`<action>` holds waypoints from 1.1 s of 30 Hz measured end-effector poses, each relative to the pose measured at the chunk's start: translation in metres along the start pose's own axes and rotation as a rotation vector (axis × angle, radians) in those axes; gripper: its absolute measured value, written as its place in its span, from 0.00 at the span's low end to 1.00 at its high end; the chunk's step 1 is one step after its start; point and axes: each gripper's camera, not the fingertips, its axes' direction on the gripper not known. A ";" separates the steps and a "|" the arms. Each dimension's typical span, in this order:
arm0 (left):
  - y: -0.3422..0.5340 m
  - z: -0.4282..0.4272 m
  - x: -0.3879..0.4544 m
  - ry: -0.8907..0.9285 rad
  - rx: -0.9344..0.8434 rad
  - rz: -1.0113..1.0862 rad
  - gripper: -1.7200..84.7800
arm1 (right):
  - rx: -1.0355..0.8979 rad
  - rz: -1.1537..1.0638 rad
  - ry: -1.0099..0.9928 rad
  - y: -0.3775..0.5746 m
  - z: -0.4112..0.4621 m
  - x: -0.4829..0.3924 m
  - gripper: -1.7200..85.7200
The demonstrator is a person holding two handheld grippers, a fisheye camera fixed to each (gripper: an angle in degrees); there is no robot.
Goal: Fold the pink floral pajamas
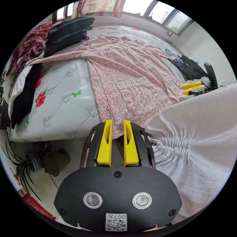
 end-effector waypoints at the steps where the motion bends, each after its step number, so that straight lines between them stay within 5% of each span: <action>1: -0.004 0.005 -0.001 -0.005 -0.036 0.011 0.11 | 0.032 0.053 -0.008 -0.008 -0.001 0.002 0.12; 6: -0.018 0.028 -0.009 -0.115 -0.224 -0.065 0.07 | 0.067 0.238 0.044 -0.034 0.020 -0.004 0.16; 13: -0.014 -0.008 -0.038 -0.055 -0.185 -0.062 0.01 | -0.086 0.314 0.259 -0.028 0.042 0.007 0.06; 22: 0.037 -0.065 -0.143 0.391 0.088 -0.354 0.01 | 0.091 0.460 -0.042 -0.003 0.000 0.053 0.02; 27: 0.113 -0.011 -0.224 0.872 0.174 -0.790 0.01 | 0.166 0.685 -0.574 0.028 0.030 0.118 0.02; 29: 0.128 -0.014 -0.234 0.853 0.217 -0.853 0.01 | 0.187 0.720 -0.670 0.040 0.035 0.131 0.02; 33: 0.108 -0.063 -0.220 0.574 0.179 -0.630 0.02 | 0.138 0.618 -0.513 0.033 0.024 0.120 0.02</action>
